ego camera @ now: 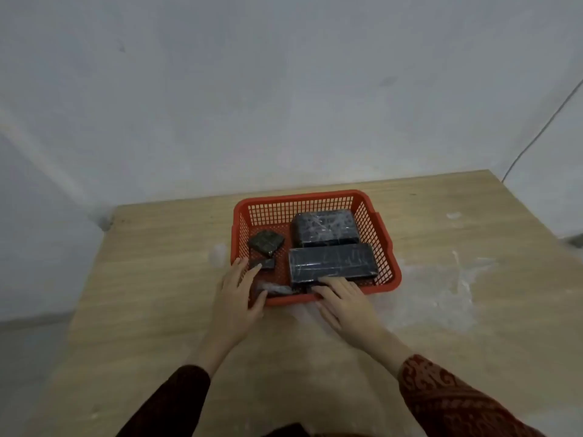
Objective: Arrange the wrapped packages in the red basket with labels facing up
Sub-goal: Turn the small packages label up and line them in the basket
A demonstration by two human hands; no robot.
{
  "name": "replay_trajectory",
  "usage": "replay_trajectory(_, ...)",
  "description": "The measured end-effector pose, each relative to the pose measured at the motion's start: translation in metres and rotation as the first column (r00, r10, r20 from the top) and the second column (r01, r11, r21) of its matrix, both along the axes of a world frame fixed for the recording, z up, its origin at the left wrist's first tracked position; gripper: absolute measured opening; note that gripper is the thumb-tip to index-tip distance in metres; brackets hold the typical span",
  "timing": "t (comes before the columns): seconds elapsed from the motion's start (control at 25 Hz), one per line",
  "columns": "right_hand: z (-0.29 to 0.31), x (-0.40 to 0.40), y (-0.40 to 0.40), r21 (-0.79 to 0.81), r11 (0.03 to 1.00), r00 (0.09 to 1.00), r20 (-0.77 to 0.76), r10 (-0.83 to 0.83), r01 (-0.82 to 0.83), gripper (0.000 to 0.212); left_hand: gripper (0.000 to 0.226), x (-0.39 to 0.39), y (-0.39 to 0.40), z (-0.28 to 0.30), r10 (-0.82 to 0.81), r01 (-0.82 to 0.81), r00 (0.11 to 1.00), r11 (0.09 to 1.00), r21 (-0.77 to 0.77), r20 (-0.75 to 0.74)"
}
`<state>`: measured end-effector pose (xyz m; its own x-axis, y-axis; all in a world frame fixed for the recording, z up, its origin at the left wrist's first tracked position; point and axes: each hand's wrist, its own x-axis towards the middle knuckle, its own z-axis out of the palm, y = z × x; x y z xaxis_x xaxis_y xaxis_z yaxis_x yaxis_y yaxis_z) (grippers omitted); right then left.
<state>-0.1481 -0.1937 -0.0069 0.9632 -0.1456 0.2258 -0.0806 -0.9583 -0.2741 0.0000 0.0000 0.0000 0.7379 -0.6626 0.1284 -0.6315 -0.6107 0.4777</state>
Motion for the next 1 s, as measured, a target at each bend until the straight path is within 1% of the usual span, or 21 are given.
replay_trajectory(0.08,-0.008,0.002,-0.002,-0.054,0.998,0.999,0.047,0.016,-0.013,0.029,0.055,0.006,-0.003,-0.002,0.046,-0.044,0.999,0.996,-0.075,0.022)
replay_trajectory(0.16,-0.011,0.004,0.0,-0.083,0.996,0.999,0.02,-0.028,0.03,0.027,0.053,0.016,-0.012,0.003,0.103,-0.103,0.995,0.986,-0.131,-0.008)
replay_trajectory(0.28,-0.008,0.014,0.0,-0.101,0.995,0.997,-0.064,-0.031,0.024,0.03,0.05,0.041,-0.036,0.012,0.205,-0.251,0.959,0.936,-0.249,-0.195)
replay_trajectory(0.36,0.0,0.024,-0.003,-0.055,0.998,0.994,-0.113,-0.014,0.008,0.034,0.047,0.054,-0.046,0.013,0.274,-0.357,0.914,0.893,-0.274,-0.298)
replay_trajectory(0.44,0.014,0.044,-0.007,0.034,0.999,0.991,-0.128,0.024,-0.019,0.034,0.045,0.055,-0.049,0.01,0.307,-0.412,0.885,0.868,-0.278,-0.35)
replay_trajectory(0.56,0.033,0.105,-0.008,0.134,0.989,0.989,-0.124,0.086,-0.07,0.019,0.046,0.055,-0.049,0.003,0.303,-0.42,0.88,0.856,-0.3,-0.365)
replay_trajectory(0.6,0.034,0.129,-0.006,0.139,0.988,0.988,-0.133,0.081,-0.062,0.019,0.046,0.056,-0.048,0.0,0.295,-0.413,0.883,0.857,-0.307,-0.366)
replay_trajectory(0.68,0.027,0.175,0.001,0.101,0.995,0.971,-0.239,0.022,0.002,0.034,0.046,0.059,-0.047,-0.004,0.278,-0.408,0.882,0.854,-0.323,-0.38)
replay_trajectory(0.76,0.012,0.208,0.01,0.024,0.994,0.916,-0.392,-0.085,0.102,0.055,0.046,0.06,-0.046,-0.008,0.275,-0.413,0.88,0.846,-0.339,-0.387)
replay_trajectory(0.84,-0.001,0.222,0.014,-0.031,0.986,0.859,-0.486,-0.158,0.164,0.072,0.046,0.061,-0.046,-0.008,0.276,-0.418,0.877,0.841,-0.344,-0.393)
replay_trajectory(0.92,-0.007,0.229,0.007,-0.032,0.986,0.841,-0.518,-0.155,0.163,0.072,0.046,0.062,-0.046,-0.01,0.279,-0.421,0.876,0.839,-0.343,-0.393)
replay_trajectory(1.0,-0.003,0.236,-0.007,0.067,0.992,0.84,-0.539,-0.058,0.111,0.061,0.047,0.063,-0.046,-0.012,0.274,-0.426,0.871,0.834,-0.349,-0.408)
